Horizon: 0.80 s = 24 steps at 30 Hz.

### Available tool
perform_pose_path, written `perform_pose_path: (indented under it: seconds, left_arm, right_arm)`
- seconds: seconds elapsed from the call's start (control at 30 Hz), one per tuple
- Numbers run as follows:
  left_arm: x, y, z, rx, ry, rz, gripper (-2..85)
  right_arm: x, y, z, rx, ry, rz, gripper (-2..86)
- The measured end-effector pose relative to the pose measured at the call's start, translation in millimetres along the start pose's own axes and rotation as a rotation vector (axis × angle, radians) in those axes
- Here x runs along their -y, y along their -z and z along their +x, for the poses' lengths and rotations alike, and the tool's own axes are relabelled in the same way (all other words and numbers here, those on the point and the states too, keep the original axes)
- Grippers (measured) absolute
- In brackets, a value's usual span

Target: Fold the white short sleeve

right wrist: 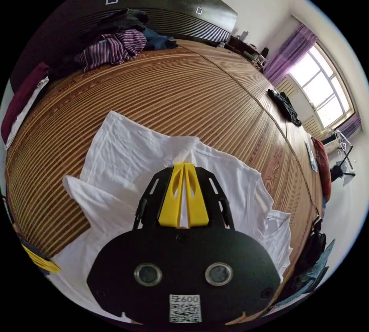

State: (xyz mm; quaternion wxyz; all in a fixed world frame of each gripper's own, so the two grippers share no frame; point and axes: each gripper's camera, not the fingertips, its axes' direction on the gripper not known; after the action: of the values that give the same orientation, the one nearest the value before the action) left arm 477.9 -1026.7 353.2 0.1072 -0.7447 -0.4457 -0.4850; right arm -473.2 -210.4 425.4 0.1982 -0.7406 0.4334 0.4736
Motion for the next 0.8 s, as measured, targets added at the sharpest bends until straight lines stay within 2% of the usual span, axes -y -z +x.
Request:
perform_pose_path:
  seconds: [0.1, 0.3, 0.47, 0.53, 0.6, 0.67, 0.8]
  left_arm:
    - [19.0, 7.7, 19.2, 0.031, -0.026, -0.015, 0.2]
    - [51.9, 32.5, 23.5, 0.006, -0.013, 0.001, 0.1]
    - [91.5, 64.6, 10.7, -0.028, 0.024, -0.017, 0.1]
    - [104.3, 80.0, 1.2, -0.060, 0.041, -0.034, 0.2]
    - [109.4, 104.3, -14.5, -0.103, 0.063, 0.012, 0.2]
    - [104.6, 148.5, -48.5, -0.163, 0.142, 0.159, 0.3]
    - [89.0, 205.6, -103.5, -0.204, 0.280, 0.359, 0.2]
  right_arm:
    - [24.8, -17.8, 0.1, -0.008, 0.005, -0.016, -0.9]
    - [56.8, -42.7, -2.2, -0.055, -0.123, 0.014, -0.8]
    - [60.6, -34.4, -13.4, -0.113, -0.076, 0.148, -0.6]
    - [57.6, -17.5, -9.7, -0.058, -0.100, 0.240, -0.3]
    - [53.7, 3.1, -5.8, 0.046, -0.104, 0.316, 0.4]
    - [48.8, 29.4, -10.3, 0.209, -0.042, 0.390, 3.7]
    - [54.3, 48.8, -48.3, 0.309, 0.144, 0.363, 5.3]
